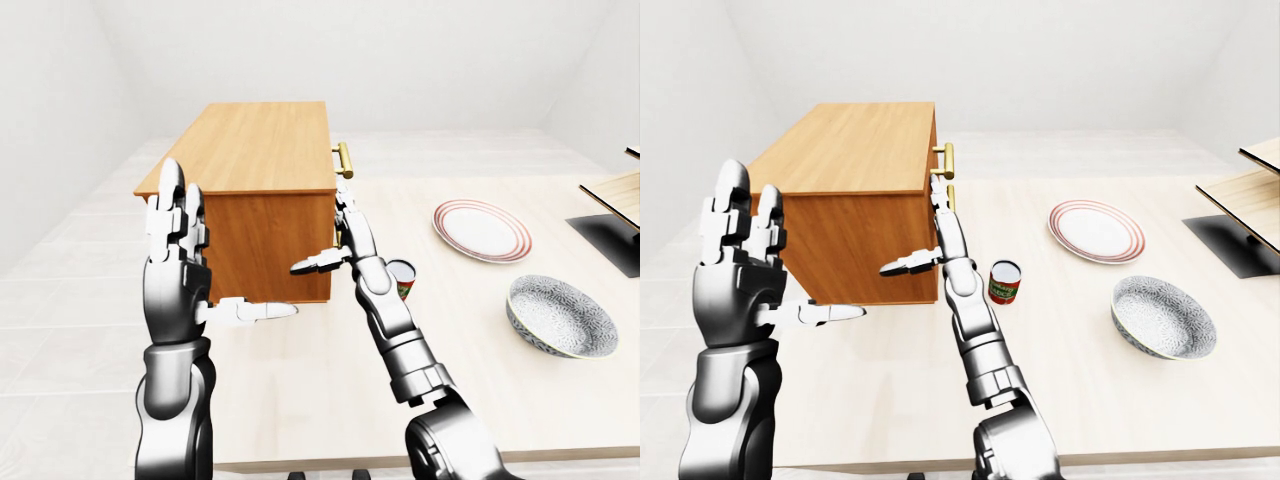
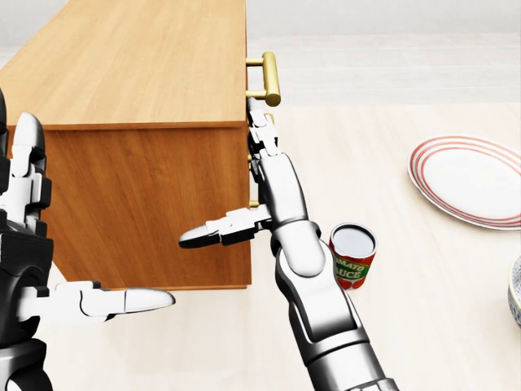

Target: Close the top drawer of the cabinet.

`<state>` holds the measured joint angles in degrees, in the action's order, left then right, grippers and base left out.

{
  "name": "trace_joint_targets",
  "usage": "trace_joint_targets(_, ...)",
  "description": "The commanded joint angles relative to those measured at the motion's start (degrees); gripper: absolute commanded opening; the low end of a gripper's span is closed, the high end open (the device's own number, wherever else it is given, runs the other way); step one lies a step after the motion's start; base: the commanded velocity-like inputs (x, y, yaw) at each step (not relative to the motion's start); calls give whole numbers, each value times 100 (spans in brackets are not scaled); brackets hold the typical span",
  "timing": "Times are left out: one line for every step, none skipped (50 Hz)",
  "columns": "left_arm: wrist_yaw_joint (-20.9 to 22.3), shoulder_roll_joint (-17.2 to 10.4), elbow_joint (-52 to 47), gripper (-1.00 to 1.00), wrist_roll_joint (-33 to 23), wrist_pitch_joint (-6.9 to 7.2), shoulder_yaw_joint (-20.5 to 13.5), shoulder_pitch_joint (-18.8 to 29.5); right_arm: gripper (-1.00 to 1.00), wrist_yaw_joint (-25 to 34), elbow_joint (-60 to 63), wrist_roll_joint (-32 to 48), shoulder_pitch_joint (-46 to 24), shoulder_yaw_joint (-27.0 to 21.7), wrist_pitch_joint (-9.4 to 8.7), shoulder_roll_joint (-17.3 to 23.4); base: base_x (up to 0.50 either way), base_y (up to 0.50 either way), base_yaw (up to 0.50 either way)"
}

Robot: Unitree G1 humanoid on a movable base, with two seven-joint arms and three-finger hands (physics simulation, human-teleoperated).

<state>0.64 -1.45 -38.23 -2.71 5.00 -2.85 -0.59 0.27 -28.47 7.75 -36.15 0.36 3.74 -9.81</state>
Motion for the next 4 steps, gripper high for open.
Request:
trace_joint_targets(4, 34, -17, 100, 90, 0, -29, 55, 100, 506, -426, 25, 26, 711, 23, -251, 0, 0, 1)
trace_joint_targets(8, 35, -1, 100, 100, 0, -43, 43, 100, 534, -446, 22, 40, 732, 40, -276, 0, 0, 0)
trace_joint_targets(6, 35, -30, 100, 98, 0, -37, 49, 100, 548, -459, 12, 37, 728, 41, -291, 0, 0, 1)
trace_joint_targets(5, 36, -32, 100, 96, 0, -31, 45, 100, 561, -482, 10, 46, 732, 65, -300, 0, 0, 0)
